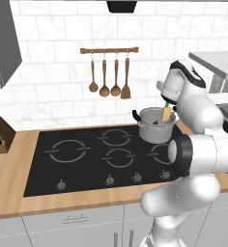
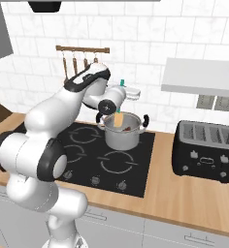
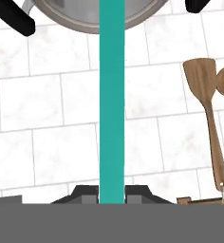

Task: Put the potato and cucumber in the pot. Retrieve the spatula and lightly stir the vegetables in the pot.

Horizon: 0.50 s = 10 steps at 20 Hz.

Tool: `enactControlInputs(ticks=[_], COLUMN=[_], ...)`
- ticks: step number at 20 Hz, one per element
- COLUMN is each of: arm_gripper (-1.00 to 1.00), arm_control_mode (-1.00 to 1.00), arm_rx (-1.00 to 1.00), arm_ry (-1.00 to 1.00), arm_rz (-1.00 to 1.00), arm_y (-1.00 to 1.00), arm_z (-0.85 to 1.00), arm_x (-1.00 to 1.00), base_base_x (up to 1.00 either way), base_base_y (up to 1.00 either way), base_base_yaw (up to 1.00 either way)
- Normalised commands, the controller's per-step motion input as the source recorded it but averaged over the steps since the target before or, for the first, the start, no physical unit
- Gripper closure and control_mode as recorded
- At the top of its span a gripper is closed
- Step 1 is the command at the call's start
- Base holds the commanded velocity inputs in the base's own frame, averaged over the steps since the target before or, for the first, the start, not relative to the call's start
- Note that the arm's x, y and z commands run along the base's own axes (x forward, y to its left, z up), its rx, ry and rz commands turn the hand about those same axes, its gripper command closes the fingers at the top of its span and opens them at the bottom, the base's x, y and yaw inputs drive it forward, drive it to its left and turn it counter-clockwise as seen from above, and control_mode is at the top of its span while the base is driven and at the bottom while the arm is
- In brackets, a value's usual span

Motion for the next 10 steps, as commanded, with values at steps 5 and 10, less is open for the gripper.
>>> enactControlInputs(ticks=[5,10], arm_gripper=[1.00,1.00], arm_control_mode=[-1.00,-1.00], arm_rx=[0.00,0.00], arm_ry=[0.03,0.04], arm_rz=[0.00,0.00], arm_y=[0.00,0.00], arm_z=[-0.32,-0.35], arm_x=[0.15,0.14], base_base_x=[0.00,0.00], base_base_y=[0.00,0.00], base_base_yaw=[0.00,0.00])
